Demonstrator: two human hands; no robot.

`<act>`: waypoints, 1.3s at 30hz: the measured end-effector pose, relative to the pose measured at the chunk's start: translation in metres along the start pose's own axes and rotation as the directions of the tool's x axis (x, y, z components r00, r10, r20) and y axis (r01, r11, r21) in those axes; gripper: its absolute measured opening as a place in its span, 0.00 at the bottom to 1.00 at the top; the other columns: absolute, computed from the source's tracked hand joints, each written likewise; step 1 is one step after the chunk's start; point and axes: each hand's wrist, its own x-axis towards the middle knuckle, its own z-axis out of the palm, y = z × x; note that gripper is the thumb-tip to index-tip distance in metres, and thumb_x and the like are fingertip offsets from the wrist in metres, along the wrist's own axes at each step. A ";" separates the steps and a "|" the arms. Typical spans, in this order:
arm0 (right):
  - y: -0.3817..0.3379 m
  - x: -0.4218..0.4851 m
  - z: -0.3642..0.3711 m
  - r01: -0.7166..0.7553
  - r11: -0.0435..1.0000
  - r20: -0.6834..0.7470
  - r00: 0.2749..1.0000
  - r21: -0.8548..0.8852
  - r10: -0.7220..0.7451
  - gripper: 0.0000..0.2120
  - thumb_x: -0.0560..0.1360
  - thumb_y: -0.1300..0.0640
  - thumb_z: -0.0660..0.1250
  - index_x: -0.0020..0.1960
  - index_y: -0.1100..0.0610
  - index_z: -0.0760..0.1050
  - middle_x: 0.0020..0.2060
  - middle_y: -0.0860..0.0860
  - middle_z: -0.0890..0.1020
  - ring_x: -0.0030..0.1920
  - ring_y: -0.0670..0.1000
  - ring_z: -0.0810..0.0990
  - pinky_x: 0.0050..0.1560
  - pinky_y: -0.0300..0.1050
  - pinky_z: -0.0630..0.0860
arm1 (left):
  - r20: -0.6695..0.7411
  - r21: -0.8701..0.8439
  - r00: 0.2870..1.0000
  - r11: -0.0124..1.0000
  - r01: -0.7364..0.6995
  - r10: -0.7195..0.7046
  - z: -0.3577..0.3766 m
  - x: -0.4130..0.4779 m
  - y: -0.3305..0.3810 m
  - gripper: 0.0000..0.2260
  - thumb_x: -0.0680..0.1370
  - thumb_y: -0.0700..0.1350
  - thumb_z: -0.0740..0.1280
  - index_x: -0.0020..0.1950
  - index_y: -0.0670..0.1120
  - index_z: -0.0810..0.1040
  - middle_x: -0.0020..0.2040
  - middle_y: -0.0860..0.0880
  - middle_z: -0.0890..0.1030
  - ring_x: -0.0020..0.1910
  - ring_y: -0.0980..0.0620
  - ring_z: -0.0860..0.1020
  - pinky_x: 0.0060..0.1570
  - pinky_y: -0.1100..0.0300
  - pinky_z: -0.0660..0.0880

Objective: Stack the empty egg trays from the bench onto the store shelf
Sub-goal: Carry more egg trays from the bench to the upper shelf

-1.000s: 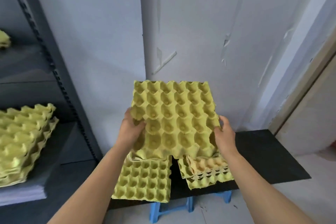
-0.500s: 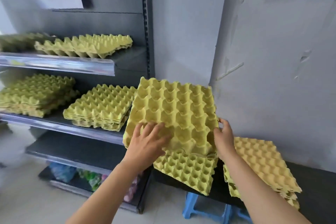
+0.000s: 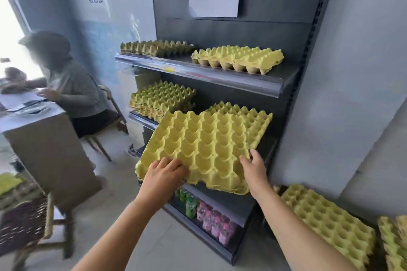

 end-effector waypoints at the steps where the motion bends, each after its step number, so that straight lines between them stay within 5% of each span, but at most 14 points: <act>1: -0.009 0.001 0.018 0.029 1.000 0.017 0.999 -0.005 -0.029 0.25 0.80 0.56 0.59 0.75 0.56 0.58 0.74 0.54 0.63 0.72 0.54 0.63 0.68 0.48 0.63 | -0.012 0.005 1.000 1.000 0.027 -0.027 0.000 -0.005 -0.018 0.20 0.55 0.50 0.82 0.44 0.51 0.82 0.41 0.54 0.80 0.39 0.48 0.80 0.36 0.59 0.76; 6: -0.060 0.019 0.081 0.220 0.975 0.009 0.976 -0.025 -0.219 0.25 0.80 0.55 0.59 0.75 0.56 0.57 0.74 0.54 0.63 0.73 0.53 0.63 0.72 0.53 0.62 | -0.156 0.011 0.983 0.995 0.101 -0.098 -0.001 -0.003 -0.089 0.19 0.57 0.46 0.82 0.46 0.48 0.82 0.45 0.51 0.81 0.41 0.45 0.80 0.40 0.54 0.77; 14: -0.153 0.100 0.118 0.437 0.898 -0.131 0.888 -0.055 -0.441 0.27 0.80 0.54 0.60 0.76 0.56 0.56 0.73 0.53 0.65 0.72 0.52 0.63 0.68 0.44 0.60 | -0.414 -0.012 0.904 0.993 0.117 -0.111 -0.007 0.106 -0.170 0.18 0.60 0.38 0.80 0.47 0.43 0.82 0.46 0.46 0.81 0.44 0.40 0.78 0.42 0.47 0.76; 25: -0.263 0.236 0.168 0.566 0.820 -0.129 0.823 0.086 -0.554 0.29 0.80 0.55 0.58 0.77 0.51 0.50 0.76 0.49 0.57 0.75 0.50 0.57 0.71 0.47 0.57 | -0.435 -0.104 0.876 0.978 0.182 -0.209 0.002 0.253 -0.275 0.14 0.64 0.34 0.76 0.47 0.41 0.80 0.50 0.43 0.79 0.46 0.40 0.76 0.43 0.47 0.74; 33: -0.309 0.313 0.224 0.543 0.829 -0.112 0.839 0.133 -0.532 0.27 0.80 0.54 0.59 0.76 0.50 0.55 0.75 0.49 0.61 0.73 0.52 0.61 0.71 0.52 0.61 | -0.463 -0.158 0.839 0.958 0.238 -0.285 0.023 0.332 -0.361 0.10 0.72 0.36 0.70 0.52 0.42 0.79 0.58 0.44 0.77 0.54 0.40 0.73 0.47 0.48 0.73; 39: -0.328 0.366 0.281 0.530 0.838 -0.176 0.844 0.128 -0.507 0.28 0.80 0.52 0.60 0.76 0.51 0.53 0.74 0.50 0.63 0.72 0.53 0.63 0.71 0.53 0.63 | -0.451 -0.172 0.839 0.952 0.251 -0.303 0.050 0.388 -0.439 0.16 0.72 0.37 0.70 0.60 0.45 0.79 0.63 0.48 0.76 0.64 0.41 0.69 0.60 0.45 0.68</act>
